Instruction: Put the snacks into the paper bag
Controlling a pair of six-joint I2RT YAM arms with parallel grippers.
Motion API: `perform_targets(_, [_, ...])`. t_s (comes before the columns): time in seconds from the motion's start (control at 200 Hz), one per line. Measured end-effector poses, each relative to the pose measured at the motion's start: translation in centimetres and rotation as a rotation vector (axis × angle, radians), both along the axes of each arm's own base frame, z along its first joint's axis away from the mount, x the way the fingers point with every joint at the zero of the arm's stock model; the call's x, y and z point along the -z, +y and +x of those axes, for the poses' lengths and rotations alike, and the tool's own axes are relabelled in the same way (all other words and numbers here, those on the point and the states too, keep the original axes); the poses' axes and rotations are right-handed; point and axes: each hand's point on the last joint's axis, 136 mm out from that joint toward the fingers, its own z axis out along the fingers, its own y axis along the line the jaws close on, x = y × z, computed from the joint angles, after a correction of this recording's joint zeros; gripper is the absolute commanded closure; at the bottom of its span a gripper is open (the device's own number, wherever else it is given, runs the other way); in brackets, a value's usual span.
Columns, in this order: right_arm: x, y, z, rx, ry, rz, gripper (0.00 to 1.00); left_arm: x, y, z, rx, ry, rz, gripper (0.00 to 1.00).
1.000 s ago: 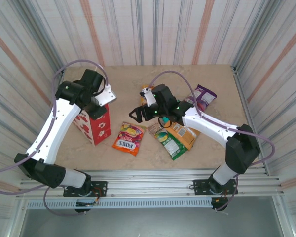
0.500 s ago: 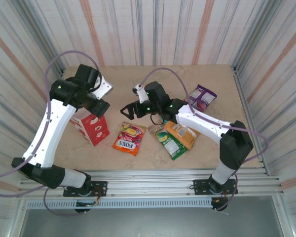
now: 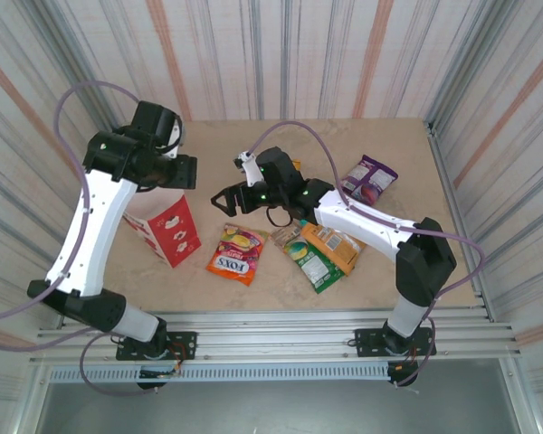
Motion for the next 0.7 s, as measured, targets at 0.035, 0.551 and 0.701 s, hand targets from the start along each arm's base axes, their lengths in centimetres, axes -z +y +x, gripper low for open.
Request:
perform_targets(0.035, [0.0, 0.0, 0.0, 0.003, -0.001, -0.001, 0.01, 0.6, -0.2, 0.2, -0.017, 0.02, -0.008, 0.27])
perform_targets(0.551, [0.0, -0.7, 0.2, 0.034, -0.012, -0.016, 0.01, 6.4, 0.0, 3.1, -0.186, 0.098, 0.01, 0.46])
perform_targets(0.701, [-0.3, -1.2, 0.2, 0.047, -0.019, -0.018, 0.01, 6.7, 0.6, 3.8, -0.219, 0.071, 0.036, 0.67])
